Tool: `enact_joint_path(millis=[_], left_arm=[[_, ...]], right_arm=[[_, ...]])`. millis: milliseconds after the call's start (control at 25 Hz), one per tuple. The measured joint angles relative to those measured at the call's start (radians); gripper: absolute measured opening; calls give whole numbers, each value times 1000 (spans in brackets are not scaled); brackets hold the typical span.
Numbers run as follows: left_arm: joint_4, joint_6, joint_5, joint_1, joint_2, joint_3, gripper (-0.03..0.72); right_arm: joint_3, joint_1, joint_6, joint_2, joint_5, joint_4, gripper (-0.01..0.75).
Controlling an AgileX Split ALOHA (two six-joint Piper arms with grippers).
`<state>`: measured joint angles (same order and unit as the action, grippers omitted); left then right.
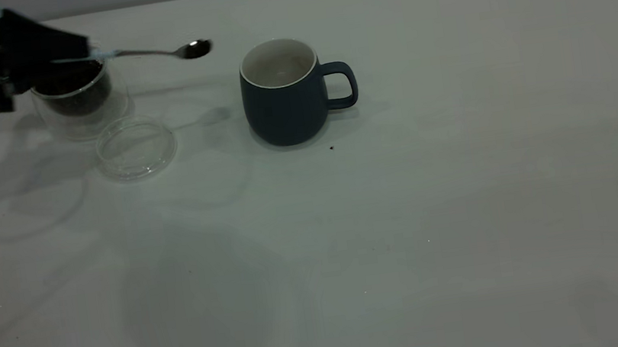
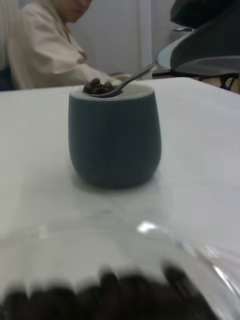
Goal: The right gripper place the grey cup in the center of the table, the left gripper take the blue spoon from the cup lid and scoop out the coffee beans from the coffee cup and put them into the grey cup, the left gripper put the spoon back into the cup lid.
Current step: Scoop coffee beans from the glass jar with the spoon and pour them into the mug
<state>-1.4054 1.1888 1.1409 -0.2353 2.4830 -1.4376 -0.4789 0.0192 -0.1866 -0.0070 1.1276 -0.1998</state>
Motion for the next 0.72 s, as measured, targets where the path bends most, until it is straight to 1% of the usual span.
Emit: enact_joint_path(millis=[200,720], left_arm=[[-23,12,0,52,0,0,130],[-24,52,0,116,0,0,130]], right_arm=[[0,0,0,0,0,0,451],[0,0,0,0,0,-2,451]])
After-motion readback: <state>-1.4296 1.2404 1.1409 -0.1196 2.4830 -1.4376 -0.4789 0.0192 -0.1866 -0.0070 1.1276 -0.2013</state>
